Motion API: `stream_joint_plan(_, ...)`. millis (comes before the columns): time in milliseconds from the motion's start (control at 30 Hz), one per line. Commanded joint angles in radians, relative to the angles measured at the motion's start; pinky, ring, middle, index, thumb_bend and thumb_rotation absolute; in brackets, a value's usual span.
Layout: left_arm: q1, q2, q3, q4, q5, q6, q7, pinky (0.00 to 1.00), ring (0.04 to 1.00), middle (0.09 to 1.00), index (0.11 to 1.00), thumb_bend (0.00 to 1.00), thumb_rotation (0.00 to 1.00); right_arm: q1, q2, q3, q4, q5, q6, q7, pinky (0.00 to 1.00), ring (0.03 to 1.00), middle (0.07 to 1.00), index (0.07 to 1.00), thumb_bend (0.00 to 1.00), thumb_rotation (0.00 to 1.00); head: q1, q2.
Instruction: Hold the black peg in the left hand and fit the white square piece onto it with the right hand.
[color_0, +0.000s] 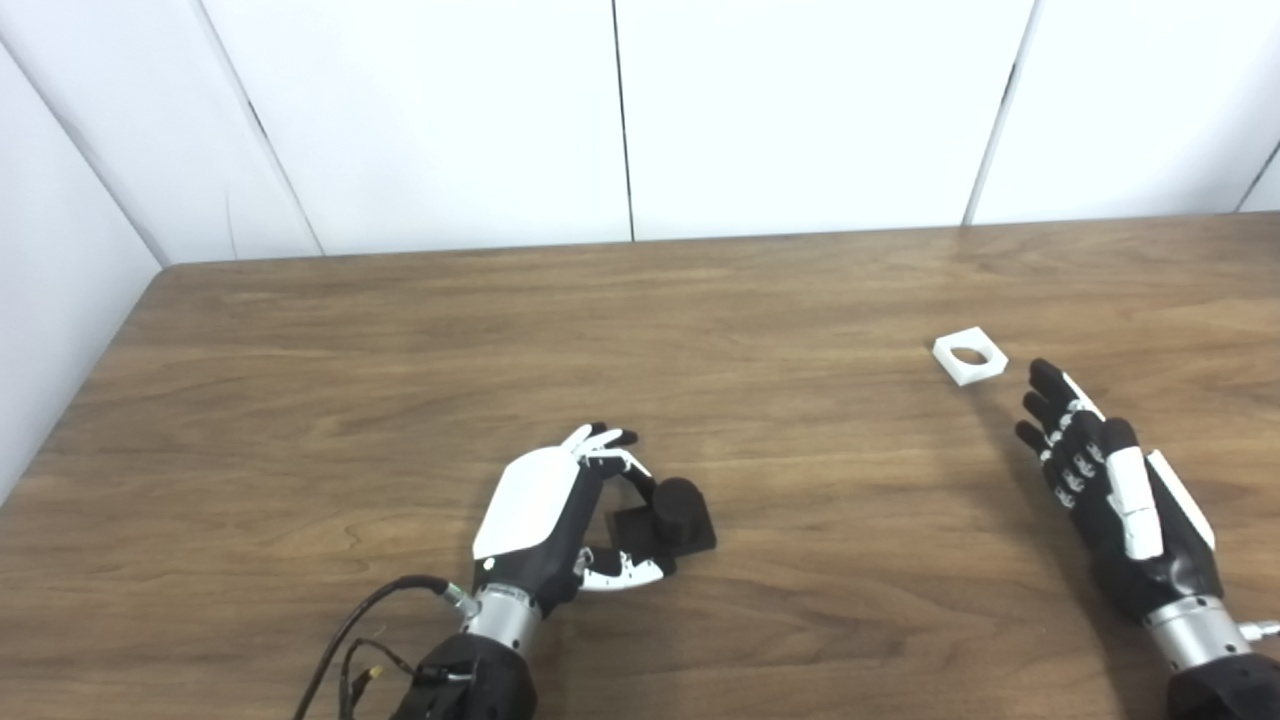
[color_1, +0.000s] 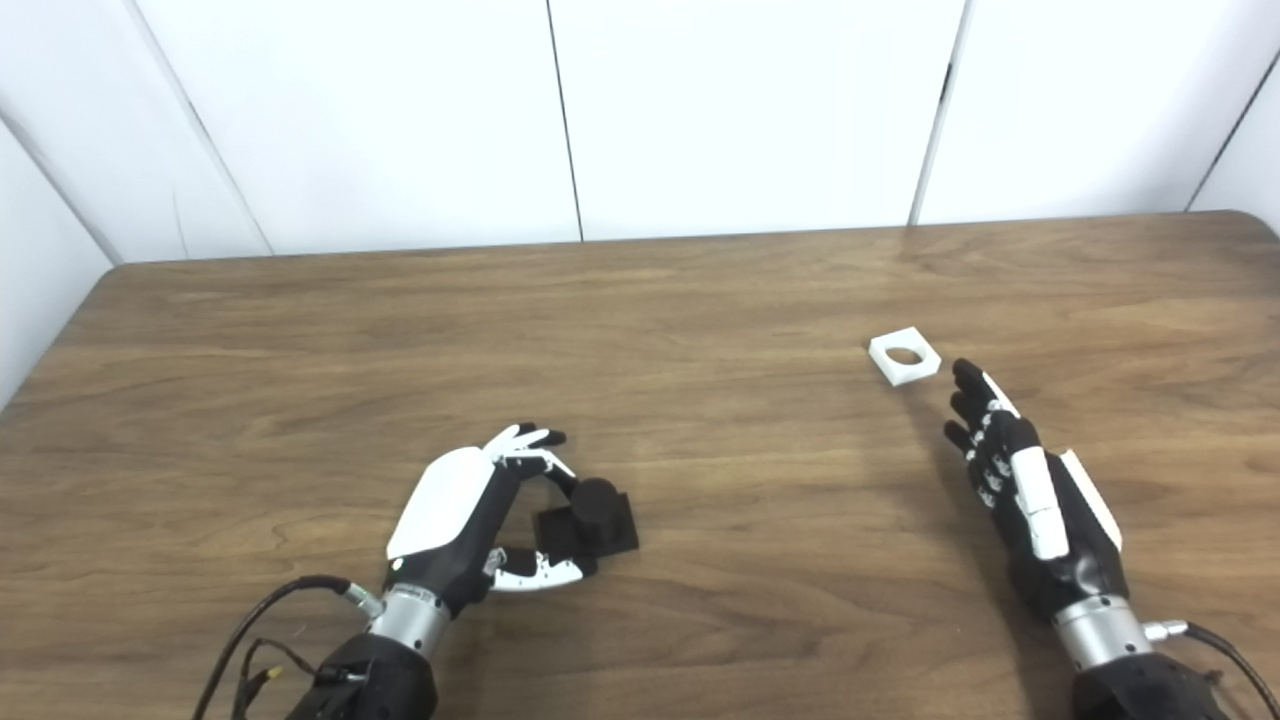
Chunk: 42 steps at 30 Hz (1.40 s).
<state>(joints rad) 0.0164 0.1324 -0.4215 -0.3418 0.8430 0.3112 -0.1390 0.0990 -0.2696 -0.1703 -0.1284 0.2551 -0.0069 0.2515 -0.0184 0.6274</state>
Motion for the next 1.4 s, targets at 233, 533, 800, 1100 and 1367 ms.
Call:
stream_joint_plan(233, -0.002, -0.044, -0.019, 0.012, -0.001, -0.019, -0.024, 0.79, 0.950, 0.885, 0.493, 0.52, 0.06, 0.028, 0.043, 0.019, 0.023, 0.006, 0.009, -0.015, 1.00, 1.000, 0.999, 0.945, 0.66, 0.87, -0.008, 0.000)
stream_joint_plan(533, 0.005, -0.046, -0.013, 0.025, 0.008, -0.026, -0.020, 0.80, 0.949, 0.886, 0.493, 0.51, 0.06, -0.064, -0.004, 0.062, -0.052, -0.346, 0.037, -0.160, 0.97, 0.974, 0.942, 0.863, 0.76, 0.49, -0.027, -0.003)
stream_joint_plan(800, 0.003, -0.045, -0.015, 0.042, 0.007, -0.047, -0.006, 0.81, 0.954, 0.890, 0.493, 0.51, 0.06, -0.222, -0.107, 0.111, -0.003, -0.599, 0.029, -0.189, 0.99, 1.000, 0.957, 0.801, 0.86, 0.31, -0.029, -0.005)
stream_joint_plan(1100, 0.004, -0.047, -0.018, 0.056, 0.034, -0.052, -0.003, 1.00, 0.965, 0.885, 0.493, 0.52, 0.06, -0.372, -0.220, 0.170, 0.080, -0.717, 0.080, -0.131, 1.00, 1.000, 0.956, 0.768, 0.91, 0.29, -0.034, -0.005)
stream_joint_plan(1367, 0.003, -0.047, -0.018, 0.066, 0.052, -0.055, 0.006, 1.00, 0.968, 0.876, 0.493, 0.52, 0.06, -0.444, -0.287, 0.221, 0.145, -0.765, 0.077, -0.076, 1.00, 1.000, 0.954, 0.753, 0.92, 0.29, -0.037, -0.006)
